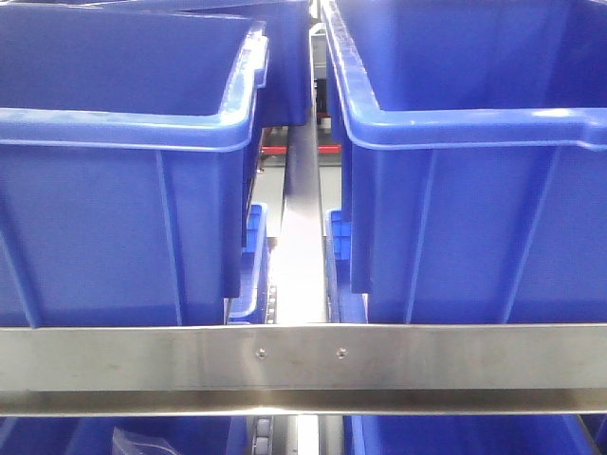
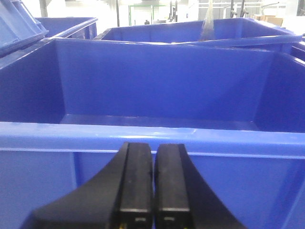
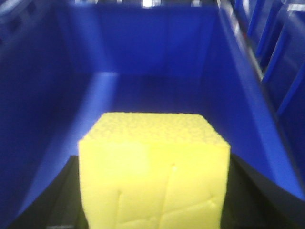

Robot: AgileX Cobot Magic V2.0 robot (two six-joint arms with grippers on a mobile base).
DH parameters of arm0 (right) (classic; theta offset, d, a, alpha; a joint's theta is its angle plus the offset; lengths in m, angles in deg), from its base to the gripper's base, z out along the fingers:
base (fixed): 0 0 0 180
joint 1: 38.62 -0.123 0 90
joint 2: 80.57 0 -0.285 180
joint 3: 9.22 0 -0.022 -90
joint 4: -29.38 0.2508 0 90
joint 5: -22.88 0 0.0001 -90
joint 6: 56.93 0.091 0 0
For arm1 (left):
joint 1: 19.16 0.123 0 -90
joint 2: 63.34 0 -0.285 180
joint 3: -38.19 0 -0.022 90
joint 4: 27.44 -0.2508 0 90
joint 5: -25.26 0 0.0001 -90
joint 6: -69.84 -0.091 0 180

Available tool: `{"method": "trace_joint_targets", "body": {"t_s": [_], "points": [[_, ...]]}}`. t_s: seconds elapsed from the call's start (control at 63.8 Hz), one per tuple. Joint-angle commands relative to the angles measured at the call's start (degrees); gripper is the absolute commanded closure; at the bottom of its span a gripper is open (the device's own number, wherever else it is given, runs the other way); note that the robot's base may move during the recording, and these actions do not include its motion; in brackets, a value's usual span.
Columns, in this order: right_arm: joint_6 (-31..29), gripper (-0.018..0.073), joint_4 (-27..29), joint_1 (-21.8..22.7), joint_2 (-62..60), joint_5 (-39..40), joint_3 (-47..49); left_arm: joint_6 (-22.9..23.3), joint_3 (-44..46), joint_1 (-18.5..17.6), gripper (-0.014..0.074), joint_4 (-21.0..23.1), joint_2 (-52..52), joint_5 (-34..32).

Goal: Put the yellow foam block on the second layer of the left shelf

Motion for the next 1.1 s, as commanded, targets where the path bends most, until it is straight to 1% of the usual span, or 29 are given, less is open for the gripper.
{"method": "trace_joint_targets", "body": {"t_s": [0.0, 0.188, 0.251, 0.345, 0.407, 0.658, 0.736, 0.799, 0.893, 1.018, 1.081], "points": [[0.2, 0.0094, 0.0, 0.25, 2.47, 7.41, 2.23, 0.19, -1.53, -0.02, 0.0472, 0.32, -1.14, -4.62], [0.78, 0.0085, 0.0, 0.25, 5.97, 10.07, 2.23, 0.19, -1.53, -0.02, 0.0472, 0.32, -1.14, -4.62], [0.78, 0.004, 0.0, 0.25, 6.35, 9.94, 2.23, 0.19, -1.53, -0.02, 0.0472, 0.32, -1.14, -4.62], [0.78, -0.009, 0.0, 0.25, 6.75, 9.87, 2.23, 0.19, -1.53, -0.02, 0.0472, 0.32, -1.14, -4.62], [0.78, -0.0068, 0.0, 0.25, 6.75, 9.87, 2.23, 0.19, -1.53, -0.02, 0.0472, 0.32, -1.14, -4.62], [0.78, -0.0066, 0.0, 0.19, 6.33, 10.27, 2.23, 0.19, -1.53, -0.02, 0.0472, 0.32, -1.14, -4.62], [0.78, -0.0048, 0.0, 0.19, 5.38, 11.11, 2.23, 0.19, -1.53, -0.02, 0.0472, 0.32, -1.14, -4.62], [0.78, -0.0006, 0.0, 0.25, 4.1, 12.12, 2.23, 0.19, -1.53, -0.02, 0.0472, 0.32, -1.14, -4.62], [0.78, 0.0127, 0.0, 0.25, 1.45, 13.32, 2.23, 0.19, -1.53, -0.02, 0.0472, 0.32, -1.14, -4.62], [0.34, 0.039, 0.0, 0.25, -2.37, 12.83, 2.17, 0.19, -1.53, -0.02, 0.0472, 0.32, -1.14, -4.62], [0.34, 0.0503, 0.0, 0.25, -4.14, 12.59, 2.17, 0.19, -1.53, -0.02, 0.0472, 0.32, -1.14, -4.62]]}}
